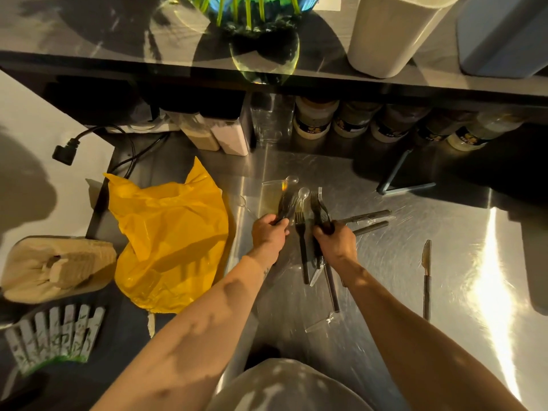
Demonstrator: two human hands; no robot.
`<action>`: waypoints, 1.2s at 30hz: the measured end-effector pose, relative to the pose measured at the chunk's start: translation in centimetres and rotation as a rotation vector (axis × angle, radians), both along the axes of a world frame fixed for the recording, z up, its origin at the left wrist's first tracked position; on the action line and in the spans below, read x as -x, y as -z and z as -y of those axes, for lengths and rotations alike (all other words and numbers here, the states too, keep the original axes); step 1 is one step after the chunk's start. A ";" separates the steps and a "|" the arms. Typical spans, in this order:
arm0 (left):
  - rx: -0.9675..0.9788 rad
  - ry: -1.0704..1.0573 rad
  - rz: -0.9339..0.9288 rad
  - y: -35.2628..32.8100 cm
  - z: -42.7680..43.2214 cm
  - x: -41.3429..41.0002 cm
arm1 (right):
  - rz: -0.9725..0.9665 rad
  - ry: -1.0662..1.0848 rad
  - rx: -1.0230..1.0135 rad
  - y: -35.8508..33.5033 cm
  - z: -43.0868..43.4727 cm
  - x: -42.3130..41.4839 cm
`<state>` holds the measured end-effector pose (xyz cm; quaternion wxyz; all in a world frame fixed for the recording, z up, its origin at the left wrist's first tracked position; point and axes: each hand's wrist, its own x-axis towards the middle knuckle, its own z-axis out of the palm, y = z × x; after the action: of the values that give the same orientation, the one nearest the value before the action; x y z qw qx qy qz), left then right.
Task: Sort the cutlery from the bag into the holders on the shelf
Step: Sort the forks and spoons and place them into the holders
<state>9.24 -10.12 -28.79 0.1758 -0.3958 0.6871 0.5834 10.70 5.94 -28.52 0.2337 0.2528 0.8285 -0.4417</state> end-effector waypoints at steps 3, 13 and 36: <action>-0.110 -0.060 -0.012 -0.3 0.2 -0.7 | -0.025 0.052 0.124 -0.4 -0.1 -0.6; -0.224 -0.032 0.101 -0.4 0.7 -3.8 | -0.054 0.019 0.139 -0.6 1.6 -2.1; -0.279 -0.096 0.154 -2.2 0.6 -5.8 | -0.005 -0.062 -0.081 -0.3 1.9 -2.5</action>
<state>15.02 -10.72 -26.58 0.2529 -0.4434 0.5643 0.6489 13.20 4.02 -28.21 0.2345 0.2352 0.8538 -0.4008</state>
